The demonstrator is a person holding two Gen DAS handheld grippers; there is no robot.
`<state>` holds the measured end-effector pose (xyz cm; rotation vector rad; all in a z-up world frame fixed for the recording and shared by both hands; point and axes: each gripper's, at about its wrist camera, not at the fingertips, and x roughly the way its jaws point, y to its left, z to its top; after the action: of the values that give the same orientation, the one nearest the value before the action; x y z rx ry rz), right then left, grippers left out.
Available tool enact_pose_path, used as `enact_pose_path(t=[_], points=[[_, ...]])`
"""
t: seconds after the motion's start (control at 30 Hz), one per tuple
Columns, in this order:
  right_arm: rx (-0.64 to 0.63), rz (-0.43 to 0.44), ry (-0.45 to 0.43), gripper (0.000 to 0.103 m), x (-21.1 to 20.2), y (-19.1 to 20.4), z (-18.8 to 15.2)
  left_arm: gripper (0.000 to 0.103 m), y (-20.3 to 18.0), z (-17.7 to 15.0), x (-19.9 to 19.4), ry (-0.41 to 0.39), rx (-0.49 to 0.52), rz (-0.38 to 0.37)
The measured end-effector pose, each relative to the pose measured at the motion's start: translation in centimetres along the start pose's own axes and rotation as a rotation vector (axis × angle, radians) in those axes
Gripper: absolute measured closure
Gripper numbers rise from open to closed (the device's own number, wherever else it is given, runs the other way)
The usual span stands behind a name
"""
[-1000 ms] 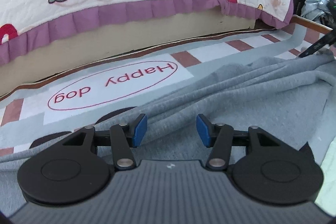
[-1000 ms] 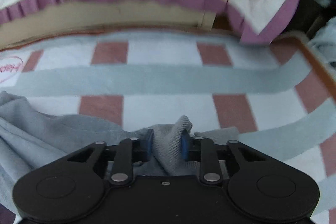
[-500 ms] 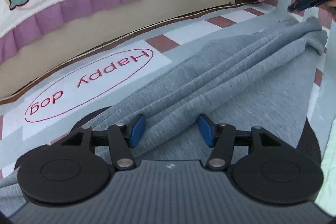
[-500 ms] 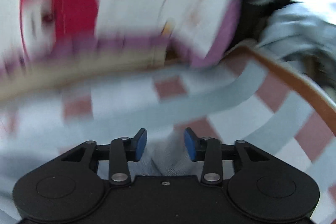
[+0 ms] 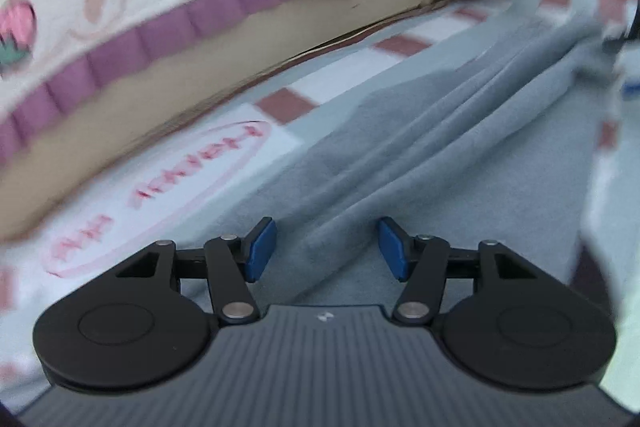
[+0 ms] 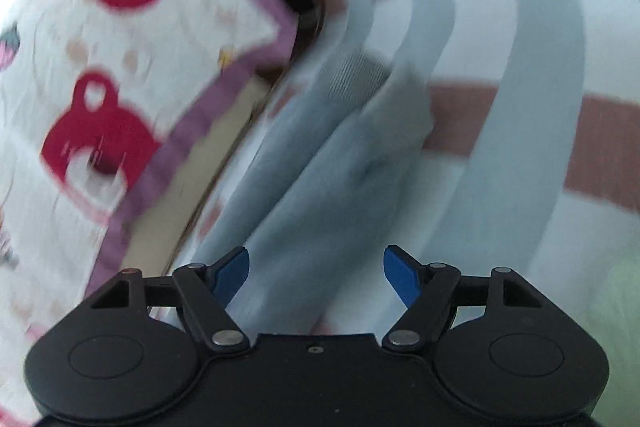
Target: Fold clothes
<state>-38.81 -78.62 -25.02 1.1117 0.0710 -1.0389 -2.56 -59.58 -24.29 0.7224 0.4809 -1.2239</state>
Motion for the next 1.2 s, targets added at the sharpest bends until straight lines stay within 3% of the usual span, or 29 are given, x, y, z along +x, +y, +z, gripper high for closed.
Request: enact_pose_path(t=[0.03, 0.07, 0.1, 0.2, 0.3, 0.37, 0.47, 0.5, 0.57, 0.6, 0.67, 0.73, 0.83, 0.9, 0.97, 1.03, 1.13, 1.2], points=[[0.005, 0.001, -0.058, 0.035, 0.3, -0.2, -0.4, 0.047, -0.1, 0.3, -0.1, -0.011, 0.030, -0.008], [0.006, -0.001, -0.104, 0.070, 0.5, -0.3, -0.5, 0.047, -0.1, 0.6, -0.2, -0.024, 0.059, -0.018], [-0.003, -0.011, -0.119, 0.086, 0.7, -0.2, 0.1, 0.047, -0.1, 0.9, -0.4, -0.040, 0.067, -0.031], [-0.121, -0.018, -0.161, 0.095, 0.4, 1.4, 1.5, 0.047, 0.1, 1.4, -0.7, -0.069, 0.041, -0.073], [-0.346, -0.101, -0.133, 0.097, 0.9, 4.6, 2.7, 0.047, 0.2, 1.3, -0.7, -0.091, 0.010, -0.116], [-0.453, -0.191, -0.080, 0.097, 1.8, 5.7, 3.0, 0.047, -0.4, 1.1, -0.6, -0.120, 0.049, -0.114], [-0.446, -0.356, 0.101, 0.093, 4.1, 5.5, 4.0, 0.047, -1.6, 0.9, -0.3, -0.135, 0.135, -0.131], [-0.410, -0.350, 0.112, 0.088, 3.5, 5.6, 4.2, 0.047, -2.0, 0.9, -0.1, -0.133, 0.159, -0.142], [-0.336, -0.322, 0.133, 0.060, 2.2, 5.8, 4.3, 0.047, -2.5, 1.0, 0.5, -0.123, 0.173, -0.144], [-0.298, -0.257, 0.141, 0.054, 1.4, 6.0, 4.2, 0.047, -2.6, 1.1, 0.8, -0.119, 0.175, -0.143], [-0.232, -0.128, 0.156, 0.050, -0.2, 6.4, 3.8, 0.045, -2.4, 1.6, 1.6, -0.100, 0.140, -0.146], [-0.241, -0.013, 0.166, 0.050, -1.3, 6.9, 2.2, 0.045, -1.5, 2.5, 2.3, -0.074, 0.038, -0.162], [-0.438, 0.072, 0.167, 0.050, -1.8, 8.4, -1.6, 0.045, 0.2, 3.4, 3.4, -0.027, -0.139, -0.200], [-0.628, 0.078, 0.215, 0.050, -1.2, 9.5, -4.3, 0.045, 0.6, 3.2, 3.3, -0.028, -0.163, -0.206], [-0.783, 0.020, 0.227, 0.051, 0.0, 10.3, -6.4, 0.045, 0.9, 3.0, 3.2, -0.031, -0.180, -0.210], [-0.832, -0.032, 0.159, 0.049, 1.5, 10.2, -6.9, 0.046, 1.2, 2.8, 2.6, -0.045, -0.195, -0.220], [-0.810, -0.072, 0.033, 0.048, 3.8, 8.8, -6.4, 0.048, 2.0, 2.3, 1.1, -0.085, -0.231, -0.256], [-0.810, -0.099, 0.022, 0.048, 5.0, 8.7, -5.9, 0.047, 2.2, 1.9, 0.3, -0.088, -0.237, -0.321]])
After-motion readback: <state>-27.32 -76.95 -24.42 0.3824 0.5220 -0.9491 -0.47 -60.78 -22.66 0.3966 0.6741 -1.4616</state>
